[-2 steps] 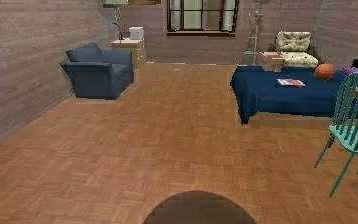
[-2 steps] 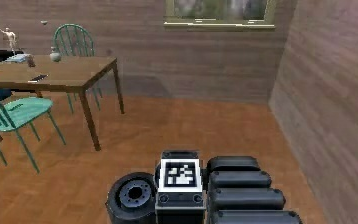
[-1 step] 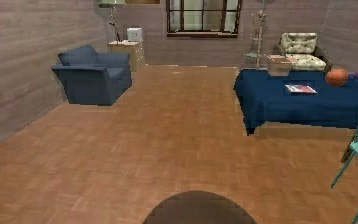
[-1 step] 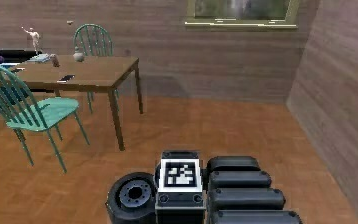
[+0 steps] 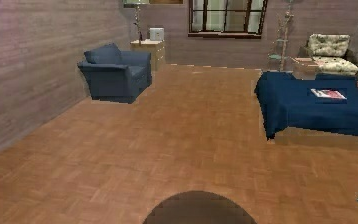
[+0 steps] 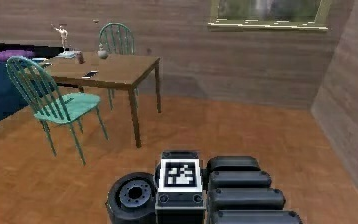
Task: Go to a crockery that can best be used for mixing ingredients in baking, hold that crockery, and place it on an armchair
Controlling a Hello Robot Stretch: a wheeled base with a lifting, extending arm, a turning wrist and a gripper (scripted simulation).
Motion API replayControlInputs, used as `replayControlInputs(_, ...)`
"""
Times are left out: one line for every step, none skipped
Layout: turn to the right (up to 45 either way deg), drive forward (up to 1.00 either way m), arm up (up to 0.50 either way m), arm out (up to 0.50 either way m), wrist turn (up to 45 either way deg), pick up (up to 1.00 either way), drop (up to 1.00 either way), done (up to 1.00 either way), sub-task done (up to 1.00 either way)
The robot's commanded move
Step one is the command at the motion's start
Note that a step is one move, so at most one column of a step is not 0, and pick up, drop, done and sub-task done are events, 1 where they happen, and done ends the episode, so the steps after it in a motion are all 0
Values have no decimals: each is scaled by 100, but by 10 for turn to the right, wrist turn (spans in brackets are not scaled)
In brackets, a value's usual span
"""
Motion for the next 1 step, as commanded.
replayControlInputs(0, 100, 0, 0, 0, 0, 0, 0, 0)
